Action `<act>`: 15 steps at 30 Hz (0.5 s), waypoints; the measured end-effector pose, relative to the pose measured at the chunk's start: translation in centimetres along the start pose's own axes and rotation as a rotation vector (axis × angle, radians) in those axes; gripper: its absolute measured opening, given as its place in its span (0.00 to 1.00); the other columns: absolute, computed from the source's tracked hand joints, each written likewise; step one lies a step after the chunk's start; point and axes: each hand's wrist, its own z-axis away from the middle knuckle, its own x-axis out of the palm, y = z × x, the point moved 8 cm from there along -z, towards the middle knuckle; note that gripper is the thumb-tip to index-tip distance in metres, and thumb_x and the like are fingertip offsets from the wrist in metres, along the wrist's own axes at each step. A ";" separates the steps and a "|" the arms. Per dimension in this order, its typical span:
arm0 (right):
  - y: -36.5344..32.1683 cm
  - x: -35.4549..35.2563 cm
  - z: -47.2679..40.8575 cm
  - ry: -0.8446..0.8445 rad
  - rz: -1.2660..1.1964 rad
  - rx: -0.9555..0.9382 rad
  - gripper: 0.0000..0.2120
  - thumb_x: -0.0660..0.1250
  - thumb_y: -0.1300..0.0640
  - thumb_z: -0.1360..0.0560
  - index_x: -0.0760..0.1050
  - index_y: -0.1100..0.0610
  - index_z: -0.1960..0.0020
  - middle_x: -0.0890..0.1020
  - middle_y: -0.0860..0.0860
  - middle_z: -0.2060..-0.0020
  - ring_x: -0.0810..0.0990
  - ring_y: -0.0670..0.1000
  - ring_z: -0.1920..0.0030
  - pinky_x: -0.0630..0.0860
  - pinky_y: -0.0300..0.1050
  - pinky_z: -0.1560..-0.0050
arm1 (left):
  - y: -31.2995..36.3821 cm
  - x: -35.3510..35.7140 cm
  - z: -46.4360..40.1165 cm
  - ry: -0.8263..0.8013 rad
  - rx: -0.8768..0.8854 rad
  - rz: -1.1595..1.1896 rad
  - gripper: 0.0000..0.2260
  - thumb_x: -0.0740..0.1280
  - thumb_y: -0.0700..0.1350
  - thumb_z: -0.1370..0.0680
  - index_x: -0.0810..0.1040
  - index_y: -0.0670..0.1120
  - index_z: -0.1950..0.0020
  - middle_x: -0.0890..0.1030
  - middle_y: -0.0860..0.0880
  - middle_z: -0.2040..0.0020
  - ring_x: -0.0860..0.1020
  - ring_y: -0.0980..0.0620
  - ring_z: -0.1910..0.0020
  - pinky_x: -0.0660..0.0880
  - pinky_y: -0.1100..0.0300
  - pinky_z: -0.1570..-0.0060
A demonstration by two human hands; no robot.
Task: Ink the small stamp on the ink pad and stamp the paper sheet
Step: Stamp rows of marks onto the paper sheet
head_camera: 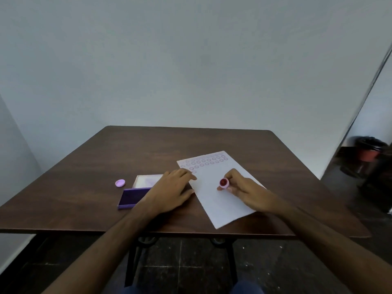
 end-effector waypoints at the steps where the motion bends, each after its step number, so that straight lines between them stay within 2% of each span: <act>1: 0.6 -0.5 1.0 -0.055 -0.083 0.003 0.05 0.58 0.53 0.17 0.68 0.50 0.41 0.82 0.45 0.41 0.79 0.44 0.38 0.73 0.45 0.37 | 0.2 0.4 -0.1 -0.005 0.002 0.007 0.19 0.61 0.54 0.20 0.72 0.53 0.29 0.71 0.51 0.26 0.68 0.52 0.27 0.64 0.52 0.29; 4: 1.6 -1.9 3.6 -0.159 -0.309 -0.004 0.07 0.62 0.59 0.18 0.69 0.59 0.41 0.84 0.52 0.40 0.79 0.50 0.35 0.73 0.47 0.33 | 0.6 1.3 -0.4 -0.032 0.003 0.030 0.22 0.60 0.55 0.19 0.70 0.50 0.26 0.68 0.48 0.23 0.66 0.51 0.25 0.62 0.53 0.27; 6: 2.3 -2.7 4.6 -0.186 -0.369 -0.006 0.09 0.64 0.63 0.19 0.69 0.65 0.42 0.84 0.56 0.41 0.79 0.53 0.35 0.74 0.48 0.33 | 1.4 1.9 -0.5 -0.082 0.030 0.021 0.24 0.57 0.58 0.18 0.68 0.50 0.24 0.67 0.49 0.22 0.65 0.52 0.24 0.60 0.54 0.26; 8: 2.9 -3.5 5.2 -0.197 -0.399 0.004 0.09 0.66 0.65 0.21 0.69 0.66 0.43 0.85 0.57 0.42 0.80 0.56 0.35 0.75 0.49 0.34 | 2.1 2.0 -0.5 -0.097 0.066 -0.010 0.24 0.55 0.60 0.18 0.68 0.52 0.25 0.69 0.51 0.24 0.66 0.53 0.25 0.62 0.52 0.27; 10: 3.3 -4.3 5.4 -0.185 -0.422 0.015 0.09 0.67 0.66 0.22 0.70 0.66 0.44 0.85 0.58 0.43 0.81 0.57 0.37 0.77 0.49 0.37 | 2.9 1.3 -0.1 -0.052 0.112 -0.062 0.21 0.54 0.60 0.18 0.72 0.55 0.28 0.74 0.54 0.30 0.71 0.53 0.30 0.66 0.51 0.33; 13: 3.5 -5.1 5.2 -0.121 -0.505 0.038 0.10 0.69 0.66 0.24 0.70 0.67 0.46 0.85 0.62 0.46 0.82 0.60 0.39 0.78 0.48 0.40 | 4.2 0.2 0.7 0.030 0.207 -0.118 0.16 0.56 0.58 0.18 0.77 0.56 0.36 0.77 0.56 0.42 0.74 0.54 0.41 0.67 0.53 0.43; 15: 3.2 -5.0 4.7 -0.072 -0.637 0.035 0.11 0.71 0.64 0.25 0.71 0.66 0.47 0.84 0.66 0.47 0.82 0.63 0.41 0.77 0.53 0.38 | 4.8 -0.2 1.2 0.065 0.248 -0.113 0.13 0.59 0.57 0.19 0.78 0.56 0.40 0.78 0.55 0.45 0.76 0.54 0.43 0.67 0.53 0.47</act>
